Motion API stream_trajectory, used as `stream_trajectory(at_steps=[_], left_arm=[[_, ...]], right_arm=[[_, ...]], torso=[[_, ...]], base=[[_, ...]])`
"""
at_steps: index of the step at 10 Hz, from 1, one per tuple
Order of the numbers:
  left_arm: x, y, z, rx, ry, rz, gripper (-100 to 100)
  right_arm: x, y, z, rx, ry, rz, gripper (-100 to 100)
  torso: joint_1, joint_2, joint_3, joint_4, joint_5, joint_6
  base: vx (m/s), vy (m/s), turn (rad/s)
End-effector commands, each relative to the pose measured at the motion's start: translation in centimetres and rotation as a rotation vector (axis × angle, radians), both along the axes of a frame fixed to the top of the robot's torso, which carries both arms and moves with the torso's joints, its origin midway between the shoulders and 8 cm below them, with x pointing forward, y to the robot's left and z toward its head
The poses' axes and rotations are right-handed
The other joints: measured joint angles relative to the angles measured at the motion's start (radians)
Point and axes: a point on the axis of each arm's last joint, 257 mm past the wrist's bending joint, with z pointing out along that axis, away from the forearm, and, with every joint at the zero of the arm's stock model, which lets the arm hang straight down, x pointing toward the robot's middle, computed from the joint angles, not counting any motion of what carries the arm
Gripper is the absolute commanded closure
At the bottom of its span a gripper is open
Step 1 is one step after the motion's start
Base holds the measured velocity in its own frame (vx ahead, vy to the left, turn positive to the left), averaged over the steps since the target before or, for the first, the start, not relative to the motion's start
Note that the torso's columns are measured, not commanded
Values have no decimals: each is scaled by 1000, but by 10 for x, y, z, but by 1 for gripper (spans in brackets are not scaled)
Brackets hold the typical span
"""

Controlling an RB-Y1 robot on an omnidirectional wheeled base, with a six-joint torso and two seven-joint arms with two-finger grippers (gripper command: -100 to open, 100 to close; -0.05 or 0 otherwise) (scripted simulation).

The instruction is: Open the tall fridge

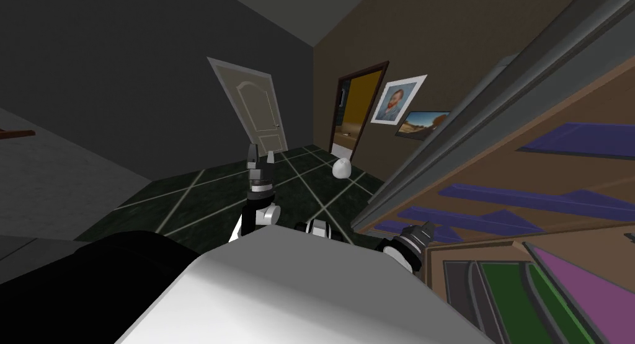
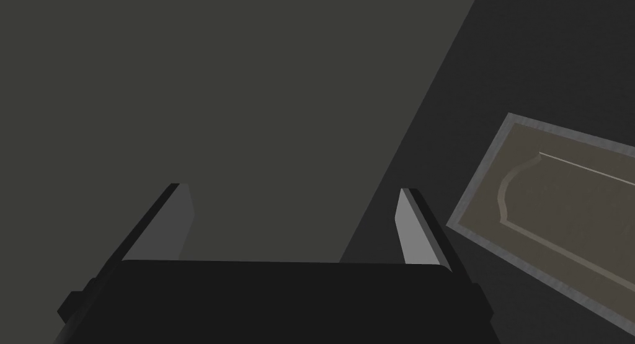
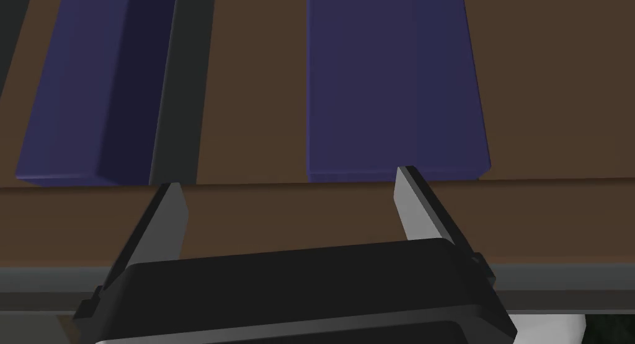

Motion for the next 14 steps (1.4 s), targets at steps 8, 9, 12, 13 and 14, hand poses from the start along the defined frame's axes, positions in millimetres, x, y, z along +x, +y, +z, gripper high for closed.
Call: stream_trajectory(at_steps=[8, 9, 12, 13, 14], left_arm=[[0, 0, 0, 0, 0, 0, 0], [0, 0, 0, 0, 0, 0, 0], [0, 0, 0, 0, 0, 0, 0], [0, 0, 0, 0, 0, 0, 0], [0, 0, 0, 0, 0, 0, 0]], right_arm=[[-14, -7, -33, 49, 54, -50, 100], [-17, -9, -32, 49, 53, -62, 100], [-29, -17, -29, 49, 51, -110, 100], [-32, -19, -29, 49, 51, -122, 100], [-28, -17, -25, 53, 52, -106, -100]], torso=[[1, 3, 2, 1, 0, 0], [3, -4, -2, -1, 1, 0], [0, -3, -2, -1, 0, 0], [1, 0, 0, 0, 0, 0], [0, 1, 1, 0, 0, 0]], base=[[68, 23, -7], [208, 48, -52], [228, 60, -48], [235, 66, -60], [119, 30, -66]])
